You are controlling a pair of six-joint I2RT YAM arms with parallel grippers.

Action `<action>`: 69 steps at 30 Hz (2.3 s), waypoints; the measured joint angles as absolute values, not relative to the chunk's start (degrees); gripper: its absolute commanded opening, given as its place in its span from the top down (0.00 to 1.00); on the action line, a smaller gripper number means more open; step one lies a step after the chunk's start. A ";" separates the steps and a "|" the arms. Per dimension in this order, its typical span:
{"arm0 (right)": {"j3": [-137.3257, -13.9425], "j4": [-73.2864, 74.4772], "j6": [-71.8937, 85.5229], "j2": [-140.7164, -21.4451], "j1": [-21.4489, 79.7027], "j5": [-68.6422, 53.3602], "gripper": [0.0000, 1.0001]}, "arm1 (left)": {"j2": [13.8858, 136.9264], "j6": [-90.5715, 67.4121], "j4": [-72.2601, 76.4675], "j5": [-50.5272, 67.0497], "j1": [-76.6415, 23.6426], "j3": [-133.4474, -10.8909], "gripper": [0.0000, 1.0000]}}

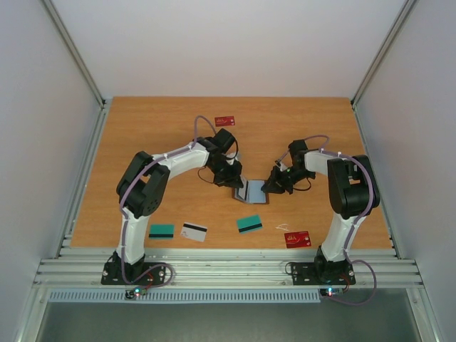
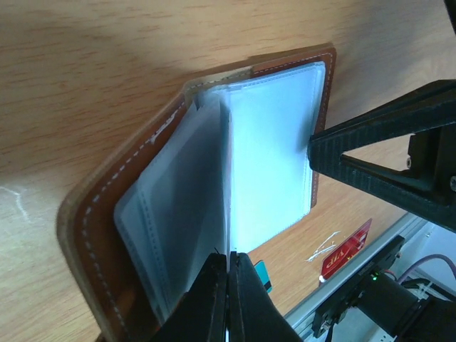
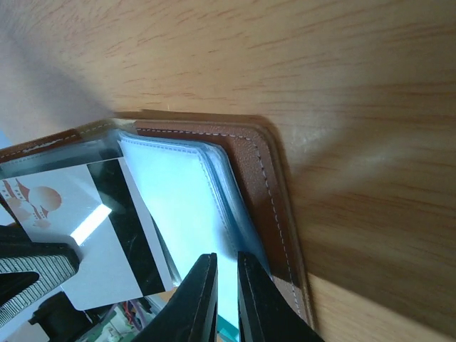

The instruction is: Put the credit cards into the card holder

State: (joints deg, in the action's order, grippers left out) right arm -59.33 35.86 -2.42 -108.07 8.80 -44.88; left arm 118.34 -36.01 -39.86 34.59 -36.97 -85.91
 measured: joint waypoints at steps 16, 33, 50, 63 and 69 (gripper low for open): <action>-58.65 34.74 -2.44 -108.16 8.80 -45.69 0.89 | 118.61 -35.05 -35.57 37.87 -36.77 -83.81 1.00; -58.04 34.04 -2.48 -108.16 8.73 -45.87 0.89 | 118.67 -32.16 -31.00 39.48 -36.71 -81.36 1.00; -57.32 34.06 -1.56 -106.54 8.73 -45.91 0.79 | 119.31 -33.15 -27.35 39.44 -36.75 -80.36 1.00; -55.24 38.96 -0.99 -97.51 8.73 -38.50 0.85 | 120.51 -35.64 -23.81 38.52 -37.91 -80.29 1.00; -54.83 39.24 -1.19 -99.77 8.73 -33.85 0.88 | 121.32 -35.57 -24.14 38.44 -38.37 -81.95 1.00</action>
